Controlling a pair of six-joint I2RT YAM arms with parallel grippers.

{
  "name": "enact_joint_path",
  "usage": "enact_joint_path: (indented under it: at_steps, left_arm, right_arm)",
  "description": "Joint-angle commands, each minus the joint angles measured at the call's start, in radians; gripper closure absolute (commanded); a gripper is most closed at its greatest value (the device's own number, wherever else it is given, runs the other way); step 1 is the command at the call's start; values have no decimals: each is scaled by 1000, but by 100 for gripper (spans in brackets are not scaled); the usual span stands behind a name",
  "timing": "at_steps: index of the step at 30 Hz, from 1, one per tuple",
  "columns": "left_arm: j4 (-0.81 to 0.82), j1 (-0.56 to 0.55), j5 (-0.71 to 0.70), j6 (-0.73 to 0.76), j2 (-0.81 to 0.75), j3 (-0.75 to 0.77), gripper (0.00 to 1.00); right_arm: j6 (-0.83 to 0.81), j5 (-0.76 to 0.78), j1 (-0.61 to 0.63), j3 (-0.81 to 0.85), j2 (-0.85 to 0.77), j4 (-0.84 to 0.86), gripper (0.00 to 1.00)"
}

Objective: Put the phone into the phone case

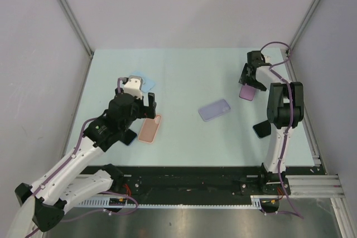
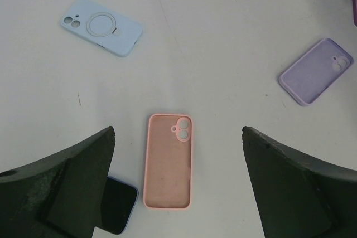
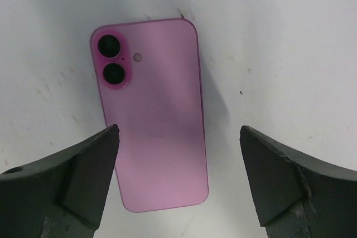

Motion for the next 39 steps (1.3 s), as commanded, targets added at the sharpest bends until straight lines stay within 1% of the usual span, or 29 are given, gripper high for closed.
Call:
enact_joint_path:
  at_steps: [1,6,11,20,22,29,33,36,39]
  left_arm:
    - [14,-4,-15,-3,-6,32,0]
    - [16,-4,-15,-1,-3,30,0]
    - [16,-4,-12,-1,2,32,0]
    - [16,-4,-14,-1,-1,30,0]
    - [17,-4,-14,-1,-3,30,0]
    - [16,-4,-14,0,-3,29,0]
    - [13,-4,-18,-1,-4,30,0]
    - [16,-4,-18,-1,-9,27,0]
    - [17,-4,-15,0,-6,27,0]
  right_arm:
    - [-18,-34,-8,46,30,-35,7]
    - [-22,-92,-20,35,50,-15,8]
    - [-13,-112,-16,57,75,-22,9]
    - [16,-86,4,72,87,-46,7]
    - [45,-80,6,72,78,-51,0]
    - [145,-67,18,76,28,-25,0]
    - [157,-72,32,95,41,-25,1]
    - [128,-51,43,122,63,-37,1]
    - [119,-8,49,165,92,-90,1]
